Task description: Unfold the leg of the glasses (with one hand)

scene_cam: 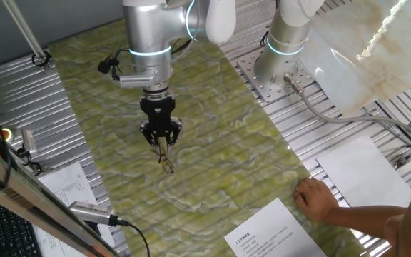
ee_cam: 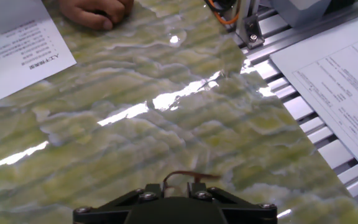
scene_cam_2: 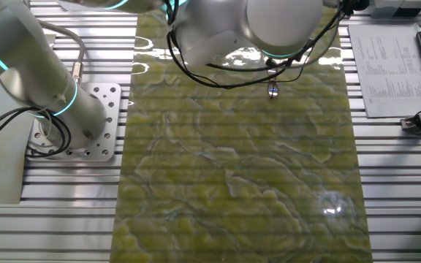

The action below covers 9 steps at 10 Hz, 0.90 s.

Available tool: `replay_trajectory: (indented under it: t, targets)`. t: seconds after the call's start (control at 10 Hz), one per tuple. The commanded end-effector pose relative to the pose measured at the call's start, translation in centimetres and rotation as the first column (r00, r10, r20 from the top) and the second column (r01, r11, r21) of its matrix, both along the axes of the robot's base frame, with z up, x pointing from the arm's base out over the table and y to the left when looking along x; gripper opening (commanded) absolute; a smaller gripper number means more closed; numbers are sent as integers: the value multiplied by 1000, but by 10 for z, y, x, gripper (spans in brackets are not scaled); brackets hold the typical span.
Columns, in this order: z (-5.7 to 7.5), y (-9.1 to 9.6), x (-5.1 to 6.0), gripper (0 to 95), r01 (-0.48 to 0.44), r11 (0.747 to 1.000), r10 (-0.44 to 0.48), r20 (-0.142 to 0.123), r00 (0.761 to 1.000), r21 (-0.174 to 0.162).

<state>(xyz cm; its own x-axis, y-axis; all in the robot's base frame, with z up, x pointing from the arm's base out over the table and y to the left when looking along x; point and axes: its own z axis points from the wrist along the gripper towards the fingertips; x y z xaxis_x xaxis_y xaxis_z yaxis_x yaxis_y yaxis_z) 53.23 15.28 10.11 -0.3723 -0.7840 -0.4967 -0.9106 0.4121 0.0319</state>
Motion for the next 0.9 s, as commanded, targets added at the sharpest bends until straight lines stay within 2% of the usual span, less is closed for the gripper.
replay_trajectory:
  t: [0.1,0.2,0.3,0.4,0.7,0.9]
  targets:
    - [5,2,8,190,-28,996,28,2,1000,-89]
    - [7,4,13,190,-45,991,46,5,999,-126]
    - [9,3,19,190,-83,975,88,15,996,-207]
    - [7,1,20,190,-102,967,109,18,994,-233]
    - [-9,-8,20,190,-138,963,150,33,988,-233]
    - [-15,-8,20,190,-143,963,155,33,987,-229]
